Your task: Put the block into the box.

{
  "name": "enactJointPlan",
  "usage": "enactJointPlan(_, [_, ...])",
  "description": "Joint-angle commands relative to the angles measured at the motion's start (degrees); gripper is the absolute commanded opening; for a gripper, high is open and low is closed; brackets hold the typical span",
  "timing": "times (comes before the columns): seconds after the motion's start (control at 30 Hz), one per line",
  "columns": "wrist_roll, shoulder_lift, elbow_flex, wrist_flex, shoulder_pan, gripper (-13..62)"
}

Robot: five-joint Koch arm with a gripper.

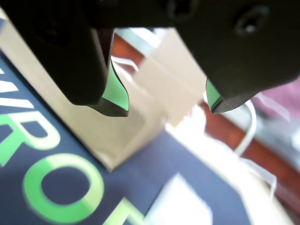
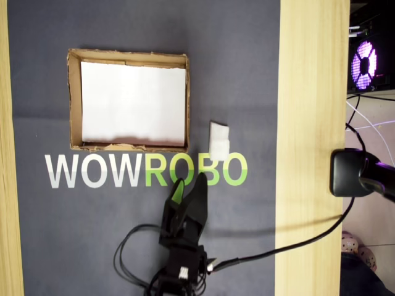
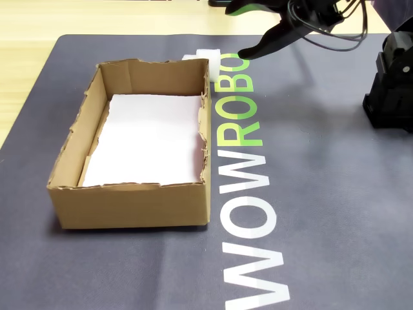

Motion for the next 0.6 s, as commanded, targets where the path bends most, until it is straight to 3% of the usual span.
enactJointPlan(0.0, [8.0,-2.46,-5.01,-0.18,1.49,30.8])
enactJointPlan(0.23, [20.65,-13.71,-11.25,-0.18,3.78,30.9])
enactJointPlan(0.57, [26.28,-29.79,-20.04,-0.18,6.68,30.8])
